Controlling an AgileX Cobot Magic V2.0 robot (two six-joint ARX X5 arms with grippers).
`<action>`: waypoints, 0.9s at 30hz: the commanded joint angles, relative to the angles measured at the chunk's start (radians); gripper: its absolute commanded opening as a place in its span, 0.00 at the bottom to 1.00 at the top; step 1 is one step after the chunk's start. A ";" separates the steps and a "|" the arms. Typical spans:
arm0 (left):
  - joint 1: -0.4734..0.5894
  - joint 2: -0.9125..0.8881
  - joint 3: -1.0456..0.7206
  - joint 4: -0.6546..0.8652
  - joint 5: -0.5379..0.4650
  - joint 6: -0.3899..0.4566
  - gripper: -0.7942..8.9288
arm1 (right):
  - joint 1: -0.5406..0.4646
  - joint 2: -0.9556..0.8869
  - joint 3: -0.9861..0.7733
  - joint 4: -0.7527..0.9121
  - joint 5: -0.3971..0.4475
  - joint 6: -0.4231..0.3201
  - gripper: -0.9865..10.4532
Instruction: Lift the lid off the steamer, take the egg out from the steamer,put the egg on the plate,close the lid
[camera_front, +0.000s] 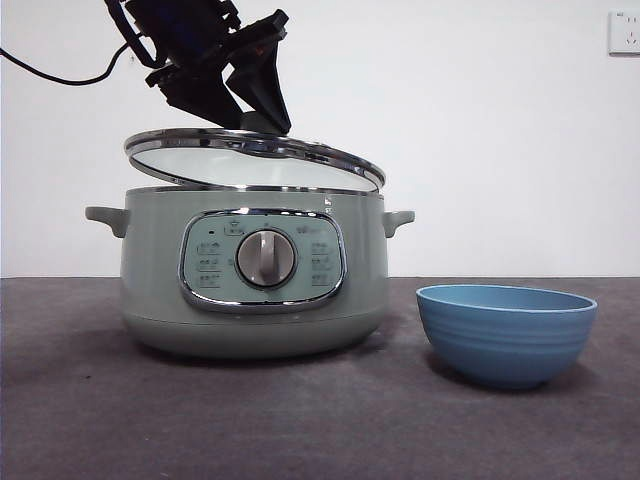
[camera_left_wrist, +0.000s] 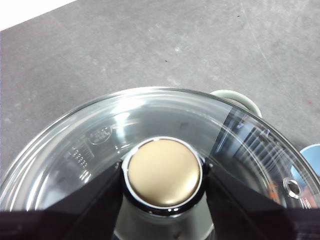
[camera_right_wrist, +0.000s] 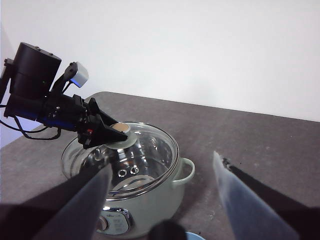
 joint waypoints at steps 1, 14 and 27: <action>0.005 0.006 0.014 0.044 0.002 0.010 0.07 | 0.001 -0.002 0.005 0.004 0.003 0.007 0.39; 0.011 0.032 0.014 0.038 -0.001 0.010 0.07 | 0.001 -0.002 0.005 0.002 -0.004 0.007 0.39; 0.018 0.042 0.014 -0.069 -0.027 0.013 0.08 | 0.001 -0.002 0.005 0.000 -0.005 0.007 0.39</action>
